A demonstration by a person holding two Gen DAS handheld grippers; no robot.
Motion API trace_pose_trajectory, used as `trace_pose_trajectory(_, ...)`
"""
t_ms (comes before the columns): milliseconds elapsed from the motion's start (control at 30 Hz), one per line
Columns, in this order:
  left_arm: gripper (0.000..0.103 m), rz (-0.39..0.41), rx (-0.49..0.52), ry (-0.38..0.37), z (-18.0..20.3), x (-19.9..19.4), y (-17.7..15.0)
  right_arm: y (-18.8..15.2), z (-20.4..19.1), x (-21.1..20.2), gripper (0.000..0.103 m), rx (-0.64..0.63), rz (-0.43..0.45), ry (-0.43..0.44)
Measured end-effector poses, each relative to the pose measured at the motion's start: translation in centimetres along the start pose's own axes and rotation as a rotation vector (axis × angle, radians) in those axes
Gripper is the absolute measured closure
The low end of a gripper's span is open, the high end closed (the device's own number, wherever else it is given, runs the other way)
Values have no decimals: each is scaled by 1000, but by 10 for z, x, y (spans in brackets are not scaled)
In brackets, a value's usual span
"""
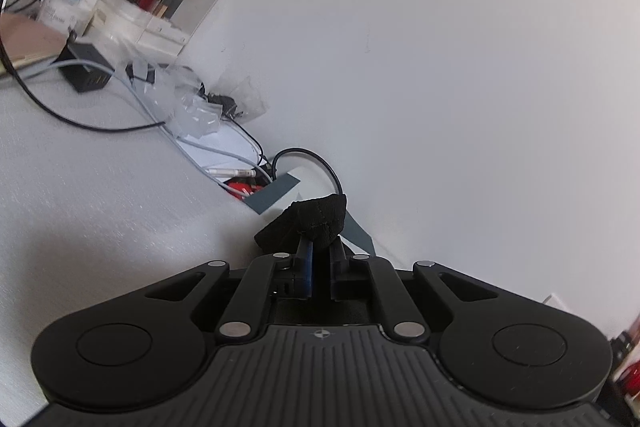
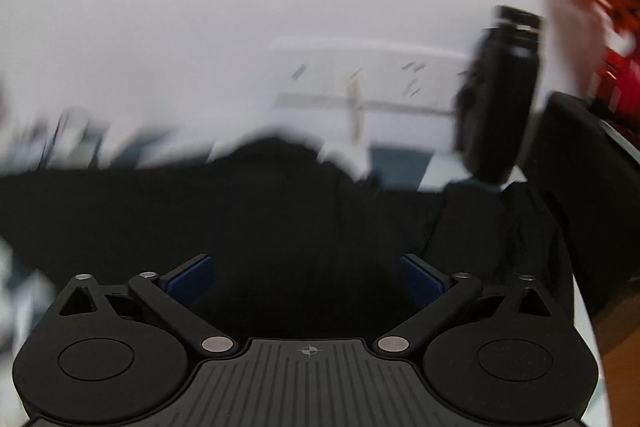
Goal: Fold clothes
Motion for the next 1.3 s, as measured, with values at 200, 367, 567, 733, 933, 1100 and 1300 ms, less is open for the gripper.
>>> trace_pose_trajectory(200, 95, 22, -35, -14, -8, 2, 5, -45, -48, 19, 24, -172, -91, -5)
trace_pose_trajectory(367, 95, 53, -32, -36, 0, 3, 19, -58, -49, 30, 58, -146, -103, -21)
trace_pose_trajectory(567, 95, 73, 1, -64, 9, -2, 30, -59, -14, -25, 96, -33, 40, -32)
trace_pose_trajectory(733, 95, 17, -15, -39, -10, -10, 16, -80, -7, -62, 96, -61, 29, 5)
trace_pose_trajectory(933, 95, -31, -22, 34, -39, -28, -1, -95, -22, -47, 96, -140, -81, 67)
trace_pose_trajectory(1100, 86, -90, 22, 86, -40, -33, -4, -90, -32, -46, 75, -156, -144, 110)
trace_pose_trajectory(1300, 57, -8, 125, 97, -14, -58, 25, -52, -19, -65, 55, -94, -26, 143)
Point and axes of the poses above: each gripper's, at about its wrist camera, not at the fingertips, and x roughly the way its jaws point, z to its right, y to its top, the point moved 1 cm from there along x, roughly the way its jaws point, and after that the axes turned 8 degrees about -y, right-handed, at the moved point
